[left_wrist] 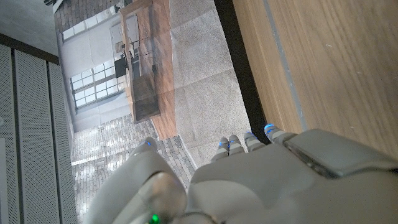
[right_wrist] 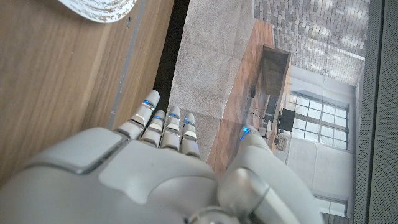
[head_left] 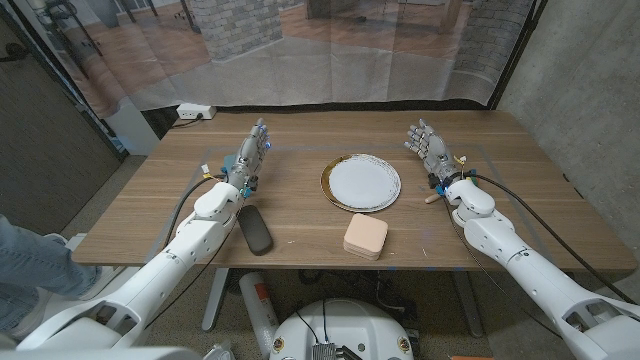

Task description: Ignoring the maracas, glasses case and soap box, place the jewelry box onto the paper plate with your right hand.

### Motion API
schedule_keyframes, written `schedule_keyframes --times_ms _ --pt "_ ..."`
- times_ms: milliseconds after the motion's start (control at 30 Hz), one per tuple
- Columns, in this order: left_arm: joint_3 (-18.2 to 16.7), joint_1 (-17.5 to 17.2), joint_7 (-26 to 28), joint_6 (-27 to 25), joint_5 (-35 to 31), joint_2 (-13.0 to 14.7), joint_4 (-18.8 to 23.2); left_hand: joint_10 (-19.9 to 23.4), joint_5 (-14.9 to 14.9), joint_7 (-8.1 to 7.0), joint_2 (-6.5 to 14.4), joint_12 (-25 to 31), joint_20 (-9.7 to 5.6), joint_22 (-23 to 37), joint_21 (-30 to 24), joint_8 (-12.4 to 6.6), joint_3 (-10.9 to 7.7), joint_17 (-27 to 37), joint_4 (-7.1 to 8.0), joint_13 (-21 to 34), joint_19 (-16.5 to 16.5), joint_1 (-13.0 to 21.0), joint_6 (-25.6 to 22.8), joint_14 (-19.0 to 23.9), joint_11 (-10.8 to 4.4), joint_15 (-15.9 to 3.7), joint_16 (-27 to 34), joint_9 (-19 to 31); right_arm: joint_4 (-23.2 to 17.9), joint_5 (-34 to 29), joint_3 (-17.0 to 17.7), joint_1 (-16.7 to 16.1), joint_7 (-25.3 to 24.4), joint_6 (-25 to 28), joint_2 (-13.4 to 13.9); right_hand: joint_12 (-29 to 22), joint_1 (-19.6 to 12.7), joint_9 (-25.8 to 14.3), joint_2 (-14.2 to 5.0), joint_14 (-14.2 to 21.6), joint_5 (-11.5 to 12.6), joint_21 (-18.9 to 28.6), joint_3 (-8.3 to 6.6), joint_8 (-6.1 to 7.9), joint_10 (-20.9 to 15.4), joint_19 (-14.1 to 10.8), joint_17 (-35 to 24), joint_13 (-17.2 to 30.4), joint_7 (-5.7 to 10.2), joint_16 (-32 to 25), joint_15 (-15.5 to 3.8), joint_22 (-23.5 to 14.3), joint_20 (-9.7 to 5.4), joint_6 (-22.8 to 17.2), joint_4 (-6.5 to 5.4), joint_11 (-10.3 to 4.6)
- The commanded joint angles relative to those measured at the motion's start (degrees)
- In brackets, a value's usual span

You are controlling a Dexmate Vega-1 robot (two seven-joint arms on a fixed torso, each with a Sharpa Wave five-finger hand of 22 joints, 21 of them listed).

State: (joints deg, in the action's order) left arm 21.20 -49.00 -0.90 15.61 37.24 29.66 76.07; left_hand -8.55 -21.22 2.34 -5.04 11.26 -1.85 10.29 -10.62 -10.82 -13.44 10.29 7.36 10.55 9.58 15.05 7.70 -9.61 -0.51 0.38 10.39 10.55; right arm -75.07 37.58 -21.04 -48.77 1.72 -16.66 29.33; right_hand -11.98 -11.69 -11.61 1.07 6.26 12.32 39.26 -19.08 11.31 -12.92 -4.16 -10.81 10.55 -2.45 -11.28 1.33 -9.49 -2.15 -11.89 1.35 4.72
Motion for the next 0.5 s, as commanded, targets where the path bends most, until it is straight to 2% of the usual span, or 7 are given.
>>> schedule_keyframes --times_ms 33,500 --pt "0.14 -1.01 1.11 -1.79 0.19 0.56 2.22 -0.42 -0.30 -0.10 0.16 0.33 -1.27 0.09 -0.39 -0.35 -0.39 0.14 -0.13 0.24 3.11 0.71 0.41 -3.78 0.06 0.12 0.25 0.13 -0.93 0.60 0.47 -1.12 0.08 -0.22 0.38 -0.29 -0.60 -0.13 0.02 0.54 0.35 0.08 -0.36 0.27 -0.52 -0.50 -0.06 0.31 0.00 -0.28 0.06 -0.20 -1.45 -0.49 0.07 -0.06" --pt "0.63 -0.64 1.67 -3.13 -0.66 1.18 3.07 -0.45 -0.34 -0.16 0.46 0.34 -1.01 0.10 -0.37 -0.34 -0.32 0.15 -0.25 0.24 3.49 0.91 0.48 -3.84 -0.08 0.09 0.24 0.13 -3.16 -0.74 0.88 -2.27 -0.88 -1.75 1.34 -0.41 -0.99 0.02 -0.07 0.80 0.22 -0.53 -0.40 0.27 -0.80 -0.48 0.05 0.28 0.40 -0.26 -0.19 -0.23 -1.22 -0.66 0.39 -0.32"
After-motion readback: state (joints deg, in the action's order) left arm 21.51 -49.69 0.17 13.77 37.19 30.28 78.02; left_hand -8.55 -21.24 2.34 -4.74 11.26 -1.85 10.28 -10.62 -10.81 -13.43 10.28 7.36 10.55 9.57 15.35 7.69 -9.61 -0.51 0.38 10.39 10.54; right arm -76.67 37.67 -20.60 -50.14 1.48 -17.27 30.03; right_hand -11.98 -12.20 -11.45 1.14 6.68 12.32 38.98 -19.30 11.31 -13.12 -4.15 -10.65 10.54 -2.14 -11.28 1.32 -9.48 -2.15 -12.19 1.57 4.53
